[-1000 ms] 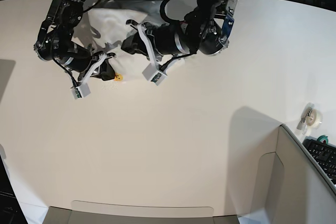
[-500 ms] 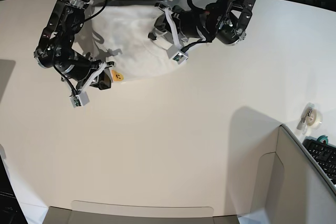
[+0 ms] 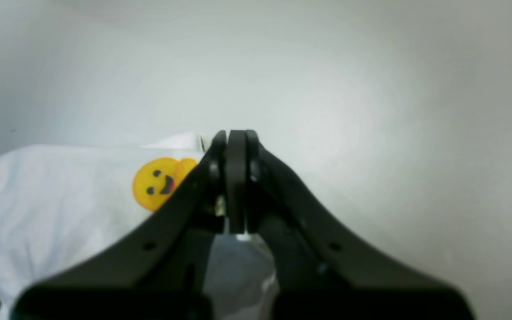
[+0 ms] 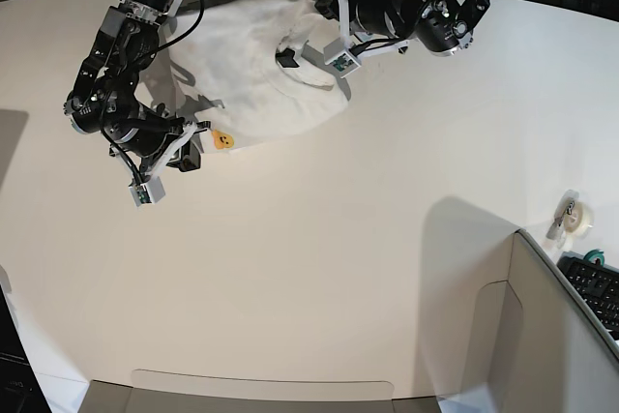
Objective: Layout the t-shirt on the table in an organized manner, then fold the t-shirt properly
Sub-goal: 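Regrasp the bundle edges with both grippers and tuck the fabric, then pull the bundle with both grippers to square it flat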
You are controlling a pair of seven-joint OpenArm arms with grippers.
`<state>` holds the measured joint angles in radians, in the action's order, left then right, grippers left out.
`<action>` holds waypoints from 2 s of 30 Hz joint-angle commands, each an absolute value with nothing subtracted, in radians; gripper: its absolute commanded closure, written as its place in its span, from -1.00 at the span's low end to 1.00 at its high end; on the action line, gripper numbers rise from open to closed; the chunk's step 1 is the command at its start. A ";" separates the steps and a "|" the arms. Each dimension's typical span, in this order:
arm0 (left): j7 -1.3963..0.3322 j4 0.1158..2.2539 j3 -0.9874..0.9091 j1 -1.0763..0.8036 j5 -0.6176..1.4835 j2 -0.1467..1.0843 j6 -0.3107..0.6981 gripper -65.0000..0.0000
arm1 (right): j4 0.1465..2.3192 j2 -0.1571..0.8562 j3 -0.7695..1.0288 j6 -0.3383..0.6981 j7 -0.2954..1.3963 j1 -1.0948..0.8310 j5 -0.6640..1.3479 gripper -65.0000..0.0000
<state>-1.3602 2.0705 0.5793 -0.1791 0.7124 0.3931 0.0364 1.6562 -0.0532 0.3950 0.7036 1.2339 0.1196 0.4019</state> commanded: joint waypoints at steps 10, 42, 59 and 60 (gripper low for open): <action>-1.040 2.087 0.429 -0.139 0.983 0.392 0.041 1.00 | 1.681 -0.074 0.395 0.698 1.214 0.191 0.423 1.00; -1.145 1.790 0.440 -0.220 0.966 0.300 0.035 1.00 | 1.500 -0.045 0.259 0.698 1.187 0.159 0.460 1.00; -1.135 1.721 0.432 -0.151 0.550 0.314 0.036 1.00 | 1.790 0.073 0.260 0.698 1.153 -0.008 0.450 1.00; -1.133 1.696 0.433 -0.130 0.550 0.314 0.036 1.00 | 1.813 0.084 0.260 0.698 1.153 -0.024 0.449 1.00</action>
